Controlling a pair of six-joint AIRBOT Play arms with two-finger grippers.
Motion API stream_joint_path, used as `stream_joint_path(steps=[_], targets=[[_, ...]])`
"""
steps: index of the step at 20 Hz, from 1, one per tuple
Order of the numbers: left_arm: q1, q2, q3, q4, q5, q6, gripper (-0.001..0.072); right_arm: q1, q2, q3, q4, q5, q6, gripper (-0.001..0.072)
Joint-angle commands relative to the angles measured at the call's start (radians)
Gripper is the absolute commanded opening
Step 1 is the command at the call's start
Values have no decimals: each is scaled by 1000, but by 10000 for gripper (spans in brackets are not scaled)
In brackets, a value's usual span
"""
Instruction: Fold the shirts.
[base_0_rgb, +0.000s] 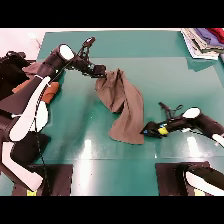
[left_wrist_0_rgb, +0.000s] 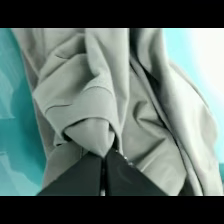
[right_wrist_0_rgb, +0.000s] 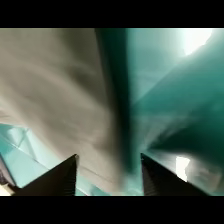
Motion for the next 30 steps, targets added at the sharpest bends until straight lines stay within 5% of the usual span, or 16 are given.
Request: stream_joint_path(steps=[1, 2, 3, 11, 20, 25, 30], targets=[[2, 1, 2, 1, -49, 2, 30, 160, -117, 48, 48, -156, -20, 245], [2, 2, 2, 2, -62, 2, 30, 182, -140, 84, 38, -165, -20, 69], [2, 8, 2, 3, -74, 2, 30, 188, -148, 122, 8, -153, -18, 15], [145, 424, 170, 166, -65, 45, 30, -140, 274, 723, -687, 356, 118, 14], [157, 938, 222, 159, -65, 89, 29, -497, 438, 1281, -648, 447, 110, 14], [157, 927, 177, 172, -252, 84, 29, -433, 279, 1405, -647, 543, 120, 14], [157, 810, -165, 163, -330, 80, 30, -249, 35, 1267, -658, 550, 130, 15]])
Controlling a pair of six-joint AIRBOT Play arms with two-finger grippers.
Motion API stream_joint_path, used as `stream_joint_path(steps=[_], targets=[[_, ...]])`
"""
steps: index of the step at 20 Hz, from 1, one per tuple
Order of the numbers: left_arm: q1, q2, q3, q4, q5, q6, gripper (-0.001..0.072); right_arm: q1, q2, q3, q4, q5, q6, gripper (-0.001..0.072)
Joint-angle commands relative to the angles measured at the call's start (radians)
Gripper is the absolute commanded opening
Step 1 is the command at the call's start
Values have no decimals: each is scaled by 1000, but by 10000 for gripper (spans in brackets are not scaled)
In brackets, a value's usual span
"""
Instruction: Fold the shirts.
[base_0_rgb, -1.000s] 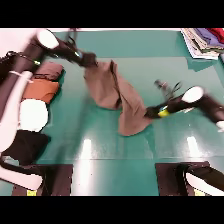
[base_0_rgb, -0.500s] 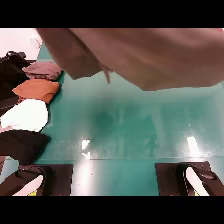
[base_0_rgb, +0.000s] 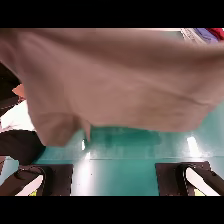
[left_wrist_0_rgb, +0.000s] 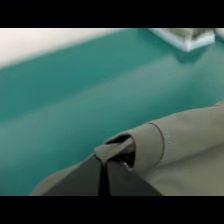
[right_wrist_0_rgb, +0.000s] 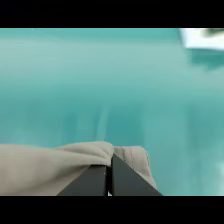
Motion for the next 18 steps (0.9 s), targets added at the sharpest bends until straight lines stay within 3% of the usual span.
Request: stream_joint_path(steps=[1, 3, 5, 8, 9, 10, 11, 14, 16, 18], targets=[[0, -81, -261, -10, -55, -3, 29, 97, -177, -99, -1, 17, 5, 14], [0, -154, -439, -9, 23, 5, 31, 109, -296, -163, 0, 10, 5, 15], [0, -242, -568, 5, 197, 24, 30, 109, -408, -189, 3, -11, 5, 15], [0, -390, -581, 25, 402, 18, 44, 109, -531, -141, 11, -76, 6, 17], [0, -421, -558, 26, 439, 11, 304, 109, -563, -96, 11, -82, 13, 109], [10, -444, -522, 21, 452, -30, 532, 104, -587, -48, 11, -80, 14, 342], [31, -455, -482, 17, 446, -61, 529, 95, -608, 8, 11, -64, 13, 387], [151, -451, -362, 6, 290, -87, 530, 54, -602, 73, 66, -2, 11, 384], [238, -438, -379, 2, 124, -86, 530, -2, -535, -13, 203, -4, -17, 383], [292, -434, -475, -3, 45, -85, 530, -40, -454, -153, 301, -19, -51, 383]])
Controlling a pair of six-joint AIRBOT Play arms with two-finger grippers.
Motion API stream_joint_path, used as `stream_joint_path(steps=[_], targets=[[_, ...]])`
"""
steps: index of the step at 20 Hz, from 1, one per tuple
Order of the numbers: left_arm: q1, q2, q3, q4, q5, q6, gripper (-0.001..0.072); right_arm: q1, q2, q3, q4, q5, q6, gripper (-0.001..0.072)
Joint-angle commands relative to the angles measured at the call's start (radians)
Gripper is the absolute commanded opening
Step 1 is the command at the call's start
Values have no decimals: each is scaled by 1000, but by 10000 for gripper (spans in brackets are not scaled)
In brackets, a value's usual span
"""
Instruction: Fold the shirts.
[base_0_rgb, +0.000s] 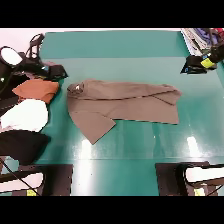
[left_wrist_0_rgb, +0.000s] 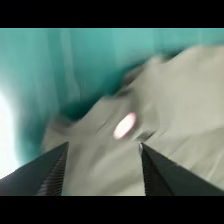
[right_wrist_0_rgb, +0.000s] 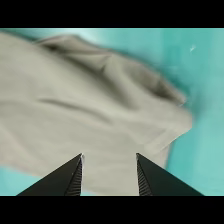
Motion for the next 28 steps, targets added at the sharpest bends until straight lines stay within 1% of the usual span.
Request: stream_joint_path(steps=[1, 3, 4, 5, 6, 7, 9, 12, 13, 14, 15, 16, 19, 20, 23, 25, 28], targets=[[95, 9, -130, -25, -141, -10, 530, -64, 111, -177, 162, -7, -50, 383], [93, 39, -304, -61, -62, -9, 531, -77, 184, -306, 192, -37, -61, 383], [89, 49, -390, -104, -8, -7, 531, -77, 212, -354, 199, -54, -67, 383], [82, 49, -458, -151, 37, 8, 531, -77, 235, -394, 198, -69, -68, 383], [70, 49, -521, -196, 82, 41, 530, -73, 256, -427, 198, -84, -68, 383], [51, 48, -566, -221, 123, 53, 531, -67, 272, -455, 198, -97, -69, 383], [-3, 43, -618, -229, 196, 51, 531, -68, 291, -490, 198, -102, -69, 383], [-57, 44, -625, -238, 253, 39, 528, -90, 312, -526, 197, -101, -82, 383], [-59, 44, -611, -244, 249, 22, 425, -106, 321, -537, 196, -101, -83, 383], [-59, 44, -589, -244, 233, 25, 246, -130, 335, -562, 188, -101, -86, 383], [-58, 50, -566, -239, 221, 25, 98, -165, 354, -600, 187, -101, -92, 383], [-58, 66, -550, -238, 219, 26, 30, -211, 374, -652, 184, -103, -94, 383], [-58, 129, -524, -236, 226, 26, 30, -385, 410, -843, 104, -127, -89, 388], [-58, 148, -525, -232, 225, 30, 30, -446, 409, -907, 105, -131, -89, 390], [-58, 164, -525, -233, 195, 43, 30, -576, 385, -1062, 190, -198, -91, 389], [-58, 164, -525, -233, 191, 43, 30, -582, 353, -1127, 257, -246, -117, 387], [-58, 164, -525, -233, 187, 43, 30, -492, 293, -1151, 317, -341, -116, 386]])
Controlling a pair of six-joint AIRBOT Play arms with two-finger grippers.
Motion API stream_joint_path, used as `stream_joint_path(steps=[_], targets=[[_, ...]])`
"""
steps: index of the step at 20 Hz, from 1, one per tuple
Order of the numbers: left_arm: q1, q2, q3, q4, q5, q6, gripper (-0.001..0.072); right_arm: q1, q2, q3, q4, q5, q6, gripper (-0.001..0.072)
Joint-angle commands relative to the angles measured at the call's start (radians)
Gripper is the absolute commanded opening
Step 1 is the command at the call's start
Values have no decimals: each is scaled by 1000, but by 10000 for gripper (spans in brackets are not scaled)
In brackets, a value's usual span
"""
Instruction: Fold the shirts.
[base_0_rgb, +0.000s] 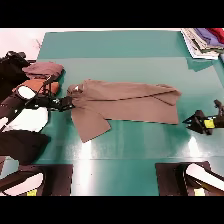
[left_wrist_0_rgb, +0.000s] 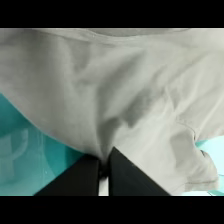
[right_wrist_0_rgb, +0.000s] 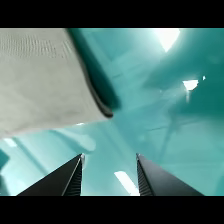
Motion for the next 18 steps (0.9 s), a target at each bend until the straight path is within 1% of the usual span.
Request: stream_joint_path(steps=[1, 2, 4, 6, 7, 8, 9, 11, 13, 15, 18], targets=[[0, 5, 2, -1, -11, 3, 30, 71, -61, -51, 108, -130, -8, 386], [0, 5, 2, 0, -15, 3, 30, 111, -81, -42, 137, -165, -7, 387], [0, 5, 2, -1, -18, 3, 30, 189, -121, -12, 136, -211, 1, 384], [0, 5, 2, -1, -20, 3, 30, 257, -157, 24, 136, -235, 1, 354], [0, 5, 2, -1, -26, 3, 30, 284, -166, 41, 135, -240, 1, 261], [0, 7, 2, -2, -32, 3, 29, 313, -165, 59, 135, -241, 1, 107], [0, 16, 5, -1, -42, 3, 29, 336, -155, 82, 131, -233, 1, 15], [0, 73, 48, 3, -69, 3, 29, 364, -93, 158, 128, -194, -12, 15], [0, 177, 157, 3, -97, 2, 29, 366, 10, 289, 130, -133, -26, 15], [0, 289, 331, 3, -113, 1, 29, 360, 126, 469, 130, -78, -26, 15], [0, 409, 653, 7, -114, -1, 29, 325, 278, 780, 129, -67, -22, 15]])
